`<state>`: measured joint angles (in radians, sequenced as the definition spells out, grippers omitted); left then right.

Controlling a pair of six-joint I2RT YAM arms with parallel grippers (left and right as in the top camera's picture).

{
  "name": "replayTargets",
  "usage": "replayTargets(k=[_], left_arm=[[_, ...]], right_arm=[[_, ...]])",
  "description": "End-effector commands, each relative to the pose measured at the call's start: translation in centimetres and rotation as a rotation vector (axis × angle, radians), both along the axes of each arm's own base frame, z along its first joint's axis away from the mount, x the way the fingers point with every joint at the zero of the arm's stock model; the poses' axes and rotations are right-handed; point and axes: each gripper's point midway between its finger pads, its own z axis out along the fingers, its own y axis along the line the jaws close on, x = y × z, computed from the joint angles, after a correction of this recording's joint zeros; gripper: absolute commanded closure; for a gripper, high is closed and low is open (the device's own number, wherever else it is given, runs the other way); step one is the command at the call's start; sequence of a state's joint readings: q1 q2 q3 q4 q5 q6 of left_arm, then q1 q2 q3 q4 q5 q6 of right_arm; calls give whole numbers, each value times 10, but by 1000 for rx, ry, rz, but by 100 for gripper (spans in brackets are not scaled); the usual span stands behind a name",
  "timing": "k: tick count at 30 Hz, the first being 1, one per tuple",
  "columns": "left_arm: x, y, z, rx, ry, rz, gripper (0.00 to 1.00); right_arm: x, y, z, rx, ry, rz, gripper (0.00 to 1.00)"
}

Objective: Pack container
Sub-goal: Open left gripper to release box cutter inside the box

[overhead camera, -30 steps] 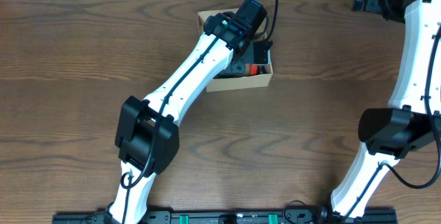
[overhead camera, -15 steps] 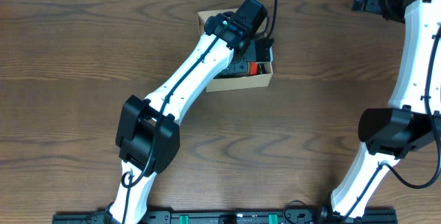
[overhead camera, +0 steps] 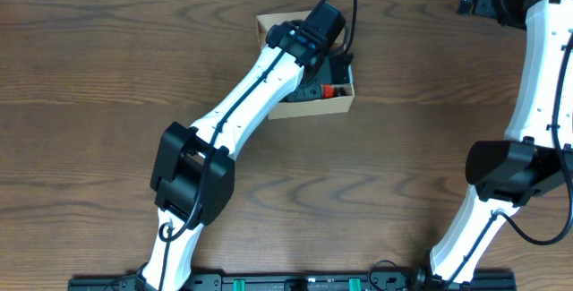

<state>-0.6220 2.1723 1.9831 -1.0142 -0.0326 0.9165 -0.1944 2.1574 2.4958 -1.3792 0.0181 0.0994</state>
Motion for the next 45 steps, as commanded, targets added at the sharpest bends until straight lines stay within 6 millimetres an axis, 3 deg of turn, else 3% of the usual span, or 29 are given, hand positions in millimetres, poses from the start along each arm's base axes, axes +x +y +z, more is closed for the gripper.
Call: replayTargets(k=[1, 8, 26, 37, 41, 45], left_arm=[[-4, 2, -13, 12, 34, 6, 94], [-4, 1, -13, 9, 32, 10, 94], [-4, -9, -12, -30, 26, 70, 64], [-2, -9, -10, -9, -7, 88, 63], [8, -5, 1, 2, -85, 177, 62], [20, 7, 33, 6, -199, 267, 62]], right_arm=[[0, 0, -3, 7, 6, -10, 1], [0, 0, -3, 7, 6, -10, 1], [0, 0, -3, 7, 6, -10, 1], [0, 0, -3, 7, 6, -10, 1], [0, 0, -3, 7, 6, -10, 1], [0, 0, -3, 7, 6, -10, 1]])
